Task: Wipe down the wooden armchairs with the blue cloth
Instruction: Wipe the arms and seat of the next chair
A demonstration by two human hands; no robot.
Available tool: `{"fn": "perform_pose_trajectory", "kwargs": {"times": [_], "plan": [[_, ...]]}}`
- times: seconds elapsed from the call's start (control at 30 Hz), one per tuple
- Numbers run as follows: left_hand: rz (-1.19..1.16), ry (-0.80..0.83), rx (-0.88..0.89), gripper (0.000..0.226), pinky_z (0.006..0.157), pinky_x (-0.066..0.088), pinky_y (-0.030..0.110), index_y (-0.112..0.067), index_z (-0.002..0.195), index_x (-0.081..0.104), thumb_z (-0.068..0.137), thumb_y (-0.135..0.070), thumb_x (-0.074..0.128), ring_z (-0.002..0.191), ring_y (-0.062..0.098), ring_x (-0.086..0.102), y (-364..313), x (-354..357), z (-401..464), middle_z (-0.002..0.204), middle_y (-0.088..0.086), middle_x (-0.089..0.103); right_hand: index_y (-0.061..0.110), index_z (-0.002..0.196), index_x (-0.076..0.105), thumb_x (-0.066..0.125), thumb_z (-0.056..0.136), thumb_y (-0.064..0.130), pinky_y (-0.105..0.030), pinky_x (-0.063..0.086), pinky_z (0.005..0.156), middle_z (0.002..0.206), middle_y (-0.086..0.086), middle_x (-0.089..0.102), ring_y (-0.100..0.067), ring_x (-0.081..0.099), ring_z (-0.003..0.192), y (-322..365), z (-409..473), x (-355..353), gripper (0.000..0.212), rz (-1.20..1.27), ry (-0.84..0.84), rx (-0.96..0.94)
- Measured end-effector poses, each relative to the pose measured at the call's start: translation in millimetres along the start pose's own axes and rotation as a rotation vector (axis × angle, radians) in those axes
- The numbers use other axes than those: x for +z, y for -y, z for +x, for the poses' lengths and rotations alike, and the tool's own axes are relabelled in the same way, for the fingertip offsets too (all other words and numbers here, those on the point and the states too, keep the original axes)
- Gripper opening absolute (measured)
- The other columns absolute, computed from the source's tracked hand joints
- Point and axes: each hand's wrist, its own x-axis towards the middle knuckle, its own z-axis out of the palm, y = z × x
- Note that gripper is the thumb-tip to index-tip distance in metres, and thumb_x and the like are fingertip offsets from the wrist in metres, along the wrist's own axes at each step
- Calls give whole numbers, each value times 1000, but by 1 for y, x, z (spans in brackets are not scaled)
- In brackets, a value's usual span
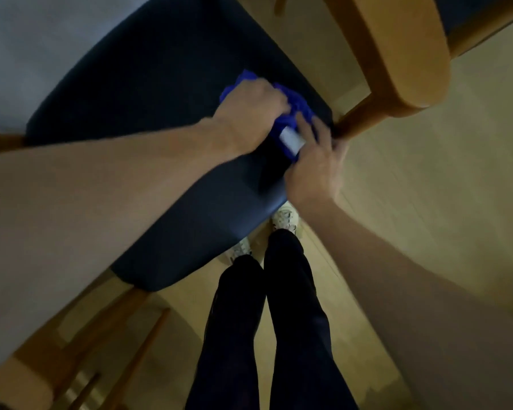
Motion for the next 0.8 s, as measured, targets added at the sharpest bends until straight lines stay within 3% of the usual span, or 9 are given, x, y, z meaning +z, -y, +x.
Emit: {"fn": "perform_pose_trajectory", "kwargs": {"times": [0.1,0.2,0.33,0.4,0.5,0.57,0.63,0.73,0.8], "plan": [[-130,-69,76,51,90,42,44,-2,99,71,87,-24,27,99,33,62,9,22,-64,101,14,71,33,151,24,61,80,9,-22,32,89,153,9,23,-26,30,135,28,-50,32,84,-11,91,9],[-150,-40,11,51,94,47,43,-3,103,73,82,-21,31,104,34,64,19,51,-133,105,13,72,36,150,23,65,82,17,-27,46,79,150,13,22,-25,33,126,55,-112,58,82,60,218,-1],[-117,310,-165,52,112,25,35,-23,137,53,85,-14,47,136,17,39,23,85,-212,141,-8,52,35,151,24,61,90,20,-29,48,89,146,9,24,-26,34,124,63,-163,78,73,134,451,-200],[-199,366,-250,61,113,23,32,-29,142,45,84,-11,53,139,13,34,18,90,-237,147,-12,44,36,148,32,59,90,20,-28,45,90,139,10,31,-22,36,118,55,-156,72,66,163,522,-305],[-293,123,-316,65,104,40,41,-15,133,57,71,3,62,125,27,53,6,82,-236,135,3,58,36,143,44,60,85,17,-27,42,86,130,9,40,-20,38,107,43,-114,48,63,124,461,-436],[-317,-98,-384,69,105,41,45,-9,134,56,67,12,62,125,32,53,7,73,-208,135,10,58,30,140,51,61,77,7,-27,36,88,128,2,47,-26,42,104,45,-70,28,67,92,329,-498],[-349,-279,-453,59,110,33,45,-8,137,52,80,6,50,130,32,46,16,58,-162,140,10,52,25,140,52,59,74,0,-23,29,89,129,-6,50,-31,47,107,49,-19,9,71,40,166,-526],[-415,-363,-482,56,113,24,38,-11,139,50,88,-14,25,136,28,39,45,30,-89,145,8,47,21,145,44,54,81,-2,-33,36,101,133,-14,49,-34,49,115,58,56,-9,69,29,50,-462],[-365,-347,-452,48,111,26,35,-17,135,55,95,-18,29,132,25,42,71,25,-66,141,6,52,23,145,44,53,87,5,-32,38,99,135,-13,47,-31,47,119,72,83,-5,61,-9,57,-397]]}}
